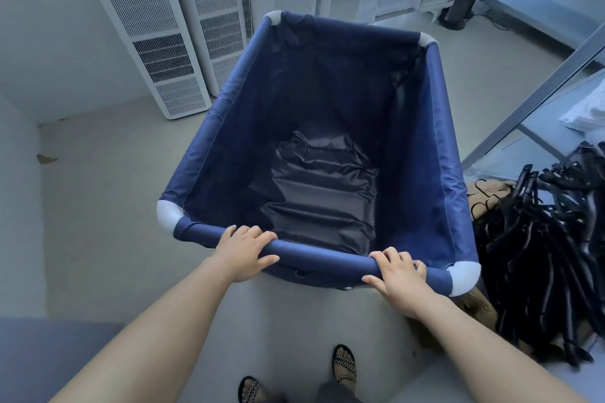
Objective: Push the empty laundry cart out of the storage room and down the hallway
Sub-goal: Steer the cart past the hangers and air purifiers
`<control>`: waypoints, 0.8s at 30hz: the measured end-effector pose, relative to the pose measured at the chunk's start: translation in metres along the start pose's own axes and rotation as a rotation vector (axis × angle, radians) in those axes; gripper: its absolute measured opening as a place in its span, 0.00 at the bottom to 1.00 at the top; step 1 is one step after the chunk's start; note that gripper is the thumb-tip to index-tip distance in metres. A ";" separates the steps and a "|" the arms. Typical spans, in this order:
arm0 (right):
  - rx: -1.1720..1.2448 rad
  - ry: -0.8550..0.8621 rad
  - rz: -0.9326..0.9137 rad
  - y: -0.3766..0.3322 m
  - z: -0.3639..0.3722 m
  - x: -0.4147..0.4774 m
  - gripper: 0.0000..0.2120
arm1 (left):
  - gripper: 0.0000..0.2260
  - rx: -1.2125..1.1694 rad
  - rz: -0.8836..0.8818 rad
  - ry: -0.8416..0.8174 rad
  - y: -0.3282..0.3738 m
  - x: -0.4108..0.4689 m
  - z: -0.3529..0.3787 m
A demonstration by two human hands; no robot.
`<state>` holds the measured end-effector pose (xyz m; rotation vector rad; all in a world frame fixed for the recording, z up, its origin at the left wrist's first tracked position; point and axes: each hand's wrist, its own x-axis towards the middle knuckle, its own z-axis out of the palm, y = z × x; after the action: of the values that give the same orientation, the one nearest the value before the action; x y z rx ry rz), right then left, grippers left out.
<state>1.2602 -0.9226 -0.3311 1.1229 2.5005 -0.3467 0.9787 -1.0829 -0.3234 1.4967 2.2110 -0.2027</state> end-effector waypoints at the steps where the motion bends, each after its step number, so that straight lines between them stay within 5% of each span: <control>1: 0.001 -0.003 -0.006 0.003 -0.001 0.001 0.22 | 0.23 -0.009 -0.019 -0.010 -0.003 0.001 -0.002; 9: 0.028 0.029 -0.005 0.010 -0.009 0.009 0.24 | 0.23 0.012 -0.117 0.033 -0.019 0.009 -0.015; 24: 0.049 0.029 -0.077 -0.102 0.011 -0.016 0.21 | 0.21 -0.014 -0.097 0.030 -0.057 -0.032 -0.006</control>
<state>1.1954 -1.0033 -0.3271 1.0598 2.5785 -0.4175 0.9346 -1.1303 -0.3113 1.3954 2.3059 -0.1969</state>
